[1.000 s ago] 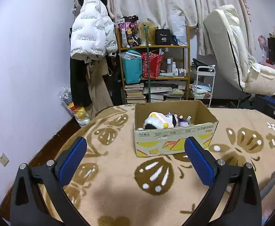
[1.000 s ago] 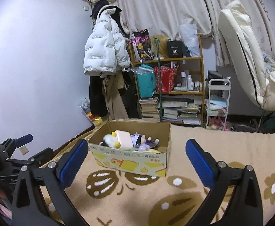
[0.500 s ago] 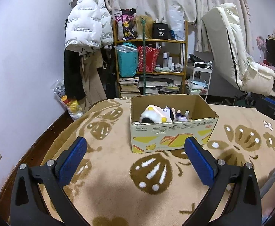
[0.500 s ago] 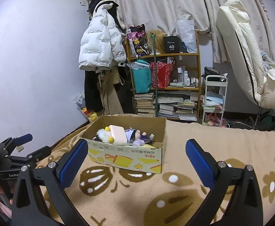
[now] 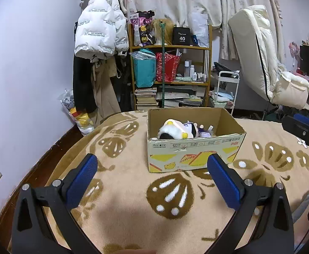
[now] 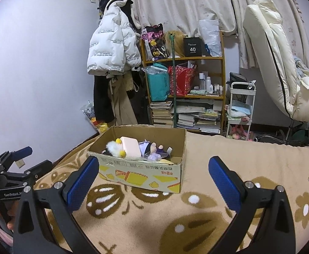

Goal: Organize soft objects

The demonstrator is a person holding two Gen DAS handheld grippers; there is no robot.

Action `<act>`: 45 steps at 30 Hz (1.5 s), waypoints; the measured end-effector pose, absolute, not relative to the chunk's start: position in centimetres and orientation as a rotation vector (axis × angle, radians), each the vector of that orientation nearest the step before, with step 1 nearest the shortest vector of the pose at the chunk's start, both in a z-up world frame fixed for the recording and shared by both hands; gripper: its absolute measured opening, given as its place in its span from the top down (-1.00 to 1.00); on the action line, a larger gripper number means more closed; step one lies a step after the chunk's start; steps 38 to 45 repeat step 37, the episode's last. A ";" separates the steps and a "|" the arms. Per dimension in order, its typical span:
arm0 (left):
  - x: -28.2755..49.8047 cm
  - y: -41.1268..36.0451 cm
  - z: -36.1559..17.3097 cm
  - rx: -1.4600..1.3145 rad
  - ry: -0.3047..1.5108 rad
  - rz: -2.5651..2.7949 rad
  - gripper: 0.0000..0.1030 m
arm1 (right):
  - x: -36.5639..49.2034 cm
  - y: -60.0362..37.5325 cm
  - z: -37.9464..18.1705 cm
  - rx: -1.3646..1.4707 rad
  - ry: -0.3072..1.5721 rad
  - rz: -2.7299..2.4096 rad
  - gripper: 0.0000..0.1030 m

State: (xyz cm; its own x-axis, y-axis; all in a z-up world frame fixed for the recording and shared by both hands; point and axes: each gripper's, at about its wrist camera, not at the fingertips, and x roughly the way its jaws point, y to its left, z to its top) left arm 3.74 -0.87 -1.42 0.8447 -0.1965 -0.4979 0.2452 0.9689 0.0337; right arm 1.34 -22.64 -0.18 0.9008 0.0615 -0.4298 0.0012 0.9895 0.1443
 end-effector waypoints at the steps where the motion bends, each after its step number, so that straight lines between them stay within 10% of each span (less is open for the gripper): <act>1: 3.7 -0.9 -1.5 0.099 0.515 -0.234 -0.99 | 1.4 -22.7 -0.2 0.142 0.448 0.030 -1.00; 45: 3.5 -1.1 -2.0 0.116 0.523 -0.224 -0.99 | 1.4 -23.6 -0.7 0.122 0.457 0.041 -1.00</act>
